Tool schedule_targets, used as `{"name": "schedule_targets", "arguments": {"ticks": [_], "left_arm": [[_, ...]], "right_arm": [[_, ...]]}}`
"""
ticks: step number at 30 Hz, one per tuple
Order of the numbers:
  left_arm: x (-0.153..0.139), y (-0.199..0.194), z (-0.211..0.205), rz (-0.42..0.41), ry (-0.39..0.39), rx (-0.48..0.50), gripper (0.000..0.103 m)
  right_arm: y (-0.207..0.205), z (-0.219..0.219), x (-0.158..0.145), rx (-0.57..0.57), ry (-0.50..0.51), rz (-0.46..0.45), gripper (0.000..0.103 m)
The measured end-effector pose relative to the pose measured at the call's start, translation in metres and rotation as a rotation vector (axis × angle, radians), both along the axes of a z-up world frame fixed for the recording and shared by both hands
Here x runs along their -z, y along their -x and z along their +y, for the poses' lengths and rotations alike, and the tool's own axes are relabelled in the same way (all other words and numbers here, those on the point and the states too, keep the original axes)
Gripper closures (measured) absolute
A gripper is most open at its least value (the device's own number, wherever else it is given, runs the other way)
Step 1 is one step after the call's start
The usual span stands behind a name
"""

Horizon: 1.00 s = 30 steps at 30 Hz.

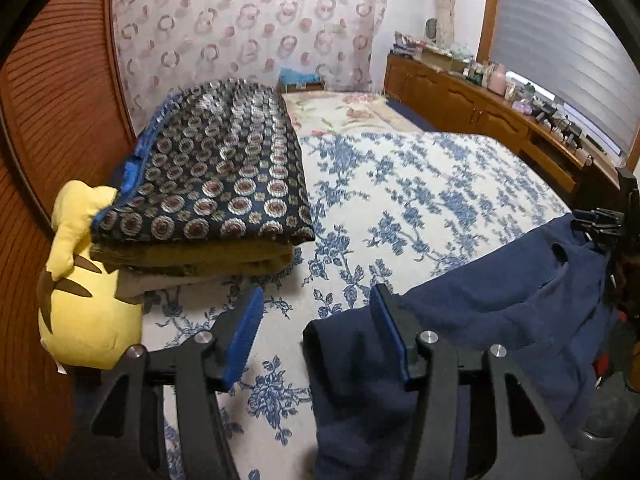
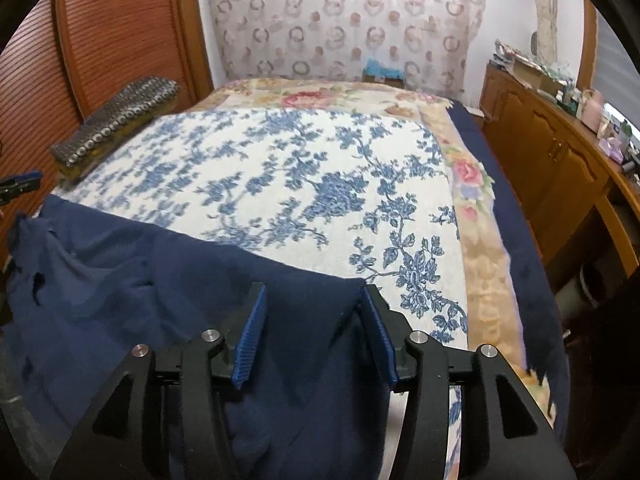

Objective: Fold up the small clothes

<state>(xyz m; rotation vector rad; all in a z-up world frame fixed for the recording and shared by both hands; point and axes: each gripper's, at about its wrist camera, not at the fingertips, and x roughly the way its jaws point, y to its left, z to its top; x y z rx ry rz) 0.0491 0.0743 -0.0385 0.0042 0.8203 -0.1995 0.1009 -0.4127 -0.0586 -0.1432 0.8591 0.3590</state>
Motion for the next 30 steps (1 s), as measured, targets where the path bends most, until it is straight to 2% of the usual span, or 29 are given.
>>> {"name": "schedule_targets", "arguments": {"ticks": [11,21,28,29,30], "left_arm": [[0.034,-0.006,-0.001,0.103,0.015,0.006,0.049],[0.039,-0.003,-0.003,0.108,0.032,0.024,0.049],[0.038,-0.001,-0.011,0.099,0.039,0.076,0.076],[0.037,0.0,-0.011,0.1,0.046,0.083,0.082],[0.037,0.0,-0.012,0.098,0.047,0.086,0.083]], "right_arm": [[-0.011,-0.009,0.015,0.024,0.003,0.028,0.034],[-0.011,-0.007,0.016,0.015,0.008,0.027,0.032],[-0.01,-0.003,0.016,-0.012,0.002,0.033,0.03],[-0.009,-0.002,0.016,-0.02,0.005,0.032,0.033],[-0.009,-0.001,0.016,-0.025,0.006,0.031,0.035]]}}
